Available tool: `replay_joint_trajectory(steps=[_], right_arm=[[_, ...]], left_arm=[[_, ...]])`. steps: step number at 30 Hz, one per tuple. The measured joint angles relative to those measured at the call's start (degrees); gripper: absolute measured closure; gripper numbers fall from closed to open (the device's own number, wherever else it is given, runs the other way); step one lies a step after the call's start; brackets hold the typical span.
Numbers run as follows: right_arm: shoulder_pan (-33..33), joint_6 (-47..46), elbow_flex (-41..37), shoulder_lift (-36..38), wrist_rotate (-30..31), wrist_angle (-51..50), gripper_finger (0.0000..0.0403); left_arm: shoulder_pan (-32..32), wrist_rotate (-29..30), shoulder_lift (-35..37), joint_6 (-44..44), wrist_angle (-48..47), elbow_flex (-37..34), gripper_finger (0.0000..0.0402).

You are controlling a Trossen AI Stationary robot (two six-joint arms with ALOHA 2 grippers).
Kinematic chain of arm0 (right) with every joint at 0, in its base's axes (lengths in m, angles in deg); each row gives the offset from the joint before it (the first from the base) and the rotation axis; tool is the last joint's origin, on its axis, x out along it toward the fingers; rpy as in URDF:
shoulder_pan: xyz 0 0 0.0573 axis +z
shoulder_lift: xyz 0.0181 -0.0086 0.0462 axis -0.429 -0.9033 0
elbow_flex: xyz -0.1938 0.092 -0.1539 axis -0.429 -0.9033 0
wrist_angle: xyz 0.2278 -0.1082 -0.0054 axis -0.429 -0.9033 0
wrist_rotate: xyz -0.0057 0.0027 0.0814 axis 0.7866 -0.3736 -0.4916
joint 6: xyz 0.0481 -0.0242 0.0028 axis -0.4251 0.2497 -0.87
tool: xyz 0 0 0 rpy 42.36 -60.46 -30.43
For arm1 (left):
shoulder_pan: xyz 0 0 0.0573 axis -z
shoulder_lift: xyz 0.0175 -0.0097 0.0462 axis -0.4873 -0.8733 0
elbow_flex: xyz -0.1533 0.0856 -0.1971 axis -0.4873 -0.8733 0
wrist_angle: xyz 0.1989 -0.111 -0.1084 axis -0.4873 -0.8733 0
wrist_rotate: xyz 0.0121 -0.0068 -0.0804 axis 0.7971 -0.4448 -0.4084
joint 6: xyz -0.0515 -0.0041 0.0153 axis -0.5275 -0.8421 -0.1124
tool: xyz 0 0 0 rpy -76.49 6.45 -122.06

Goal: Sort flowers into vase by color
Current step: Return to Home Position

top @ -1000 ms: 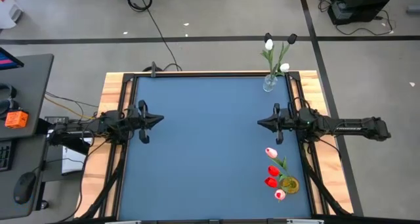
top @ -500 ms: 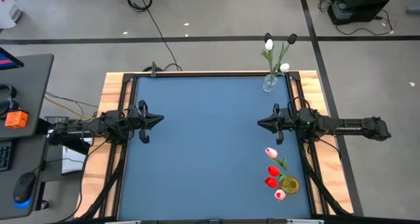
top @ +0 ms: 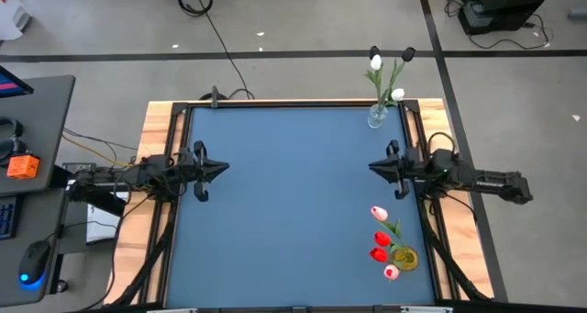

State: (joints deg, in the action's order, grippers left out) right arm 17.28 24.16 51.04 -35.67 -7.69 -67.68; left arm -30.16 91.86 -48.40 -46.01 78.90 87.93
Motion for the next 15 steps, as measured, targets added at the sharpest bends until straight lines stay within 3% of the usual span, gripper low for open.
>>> replay_joint_trajectory(steps=[15], right_arm=[[-0.65, 0.01, -0.01, -0.33, -0.39, 6.63, 0.0355]], left_arm=[[-0.13, -0.2, -0.22, 0.0, -1.16, 0.0, 0.0377]])
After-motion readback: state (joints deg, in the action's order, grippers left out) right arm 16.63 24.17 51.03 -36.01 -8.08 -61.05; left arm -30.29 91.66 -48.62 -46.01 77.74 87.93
